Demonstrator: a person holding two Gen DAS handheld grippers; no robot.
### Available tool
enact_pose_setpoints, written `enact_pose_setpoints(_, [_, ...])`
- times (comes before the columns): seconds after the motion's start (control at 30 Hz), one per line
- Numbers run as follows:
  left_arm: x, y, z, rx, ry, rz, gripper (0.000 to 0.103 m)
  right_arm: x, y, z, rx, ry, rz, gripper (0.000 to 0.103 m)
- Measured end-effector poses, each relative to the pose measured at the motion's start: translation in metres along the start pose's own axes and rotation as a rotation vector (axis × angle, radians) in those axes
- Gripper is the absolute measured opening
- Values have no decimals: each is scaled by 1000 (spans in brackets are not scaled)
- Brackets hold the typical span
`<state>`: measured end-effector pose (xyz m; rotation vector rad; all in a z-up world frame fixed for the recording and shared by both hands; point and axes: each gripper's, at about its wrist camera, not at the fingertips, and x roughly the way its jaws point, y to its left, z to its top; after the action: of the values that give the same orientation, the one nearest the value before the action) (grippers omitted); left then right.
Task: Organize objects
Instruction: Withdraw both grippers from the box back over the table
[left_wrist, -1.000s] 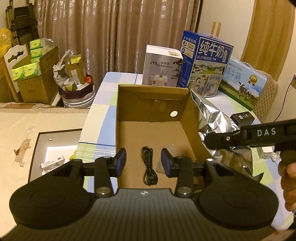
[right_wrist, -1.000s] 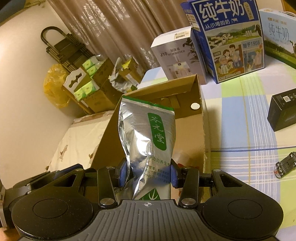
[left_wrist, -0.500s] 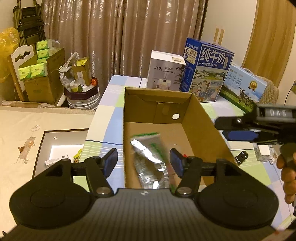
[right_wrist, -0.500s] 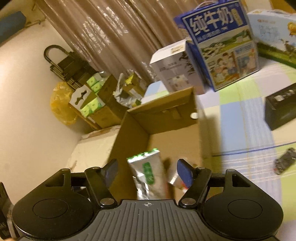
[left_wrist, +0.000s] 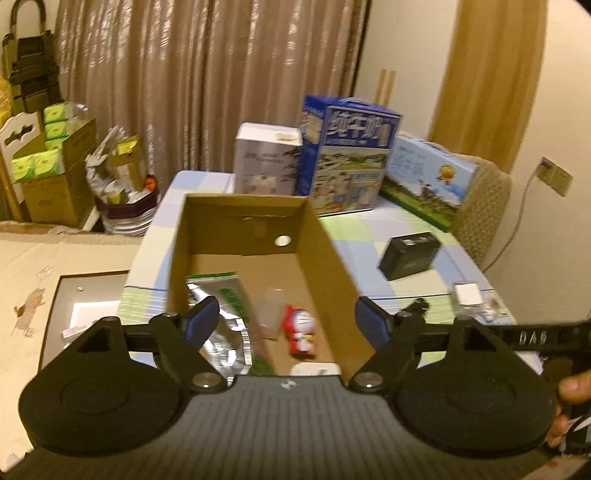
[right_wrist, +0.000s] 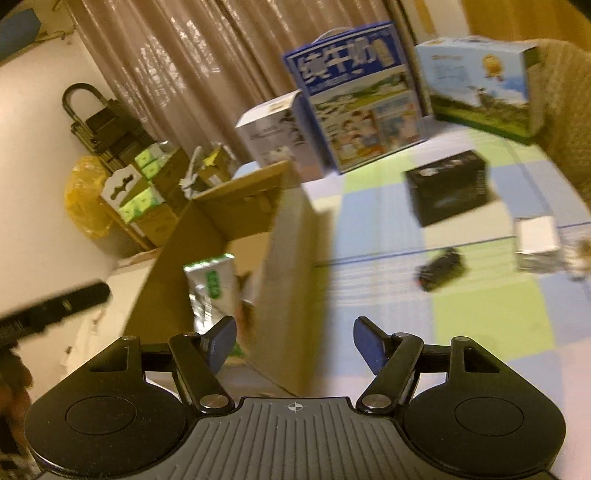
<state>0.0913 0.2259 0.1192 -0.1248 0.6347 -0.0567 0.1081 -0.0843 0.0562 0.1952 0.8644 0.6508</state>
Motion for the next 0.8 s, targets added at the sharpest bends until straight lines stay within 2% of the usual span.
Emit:
enact_pose_setpoints(0.03, [-1,-8,0,6,-5,-7,86,-8,-6,-5,-5,-9,-15,68])
enact_pose_setpoints(0.33, [-9,-83,-7,61,-41,-90,102,-84,-77,-39,40,-78,-157,68])
enact_pose_setpoints(0.57, [11,-142,-18,137,-16,-150,102,-120,-130,-40,93,-125,-243,68])
enact_pose_setpoints(0.8, [56,-180,-38,157,48,-159,102,-117,-179,-39,160,-143,-278,68])
